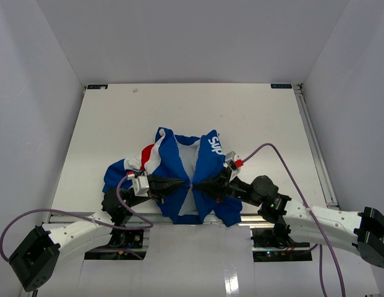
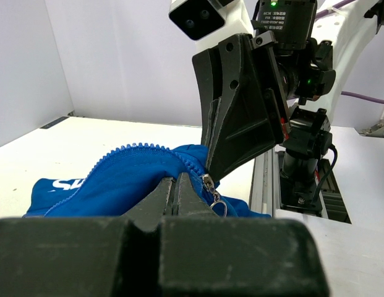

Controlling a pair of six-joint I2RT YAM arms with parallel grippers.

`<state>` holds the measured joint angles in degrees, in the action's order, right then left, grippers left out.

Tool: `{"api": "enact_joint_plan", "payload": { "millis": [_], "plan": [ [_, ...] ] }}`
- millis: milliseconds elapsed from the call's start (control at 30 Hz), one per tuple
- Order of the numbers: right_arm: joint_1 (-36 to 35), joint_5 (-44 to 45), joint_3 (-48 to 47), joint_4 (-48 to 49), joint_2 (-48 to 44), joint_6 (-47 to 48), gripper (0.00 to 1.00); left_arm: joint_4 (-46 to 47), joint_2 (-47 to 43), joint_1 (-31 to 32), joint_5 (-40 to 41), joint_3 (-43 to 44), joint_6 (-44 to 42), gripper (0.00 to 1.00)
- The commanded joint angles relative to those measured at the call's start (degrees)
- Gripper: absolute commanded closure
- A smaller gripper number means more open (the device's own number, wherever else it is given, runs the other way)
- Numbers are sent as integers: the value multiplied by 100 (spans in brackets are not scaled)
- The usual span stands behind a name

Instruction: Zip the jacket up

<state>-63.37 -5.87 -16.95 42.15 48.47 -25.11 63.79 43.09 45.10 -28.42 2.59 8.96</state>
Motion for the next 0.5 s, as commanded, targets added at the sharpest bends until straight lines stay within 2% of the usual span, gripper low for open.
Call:
{"api": "enact_joint_plan", "payload": {
  "millis": [0,467],
  "plan": [
    [9,151,-72,408,-44,-44,92,264,62,-1,-354,-637,-78,100],
    [7,361,-17,347,-215,-91,92,294,142,-1,-583,-625,-63,100]
  ]
}}
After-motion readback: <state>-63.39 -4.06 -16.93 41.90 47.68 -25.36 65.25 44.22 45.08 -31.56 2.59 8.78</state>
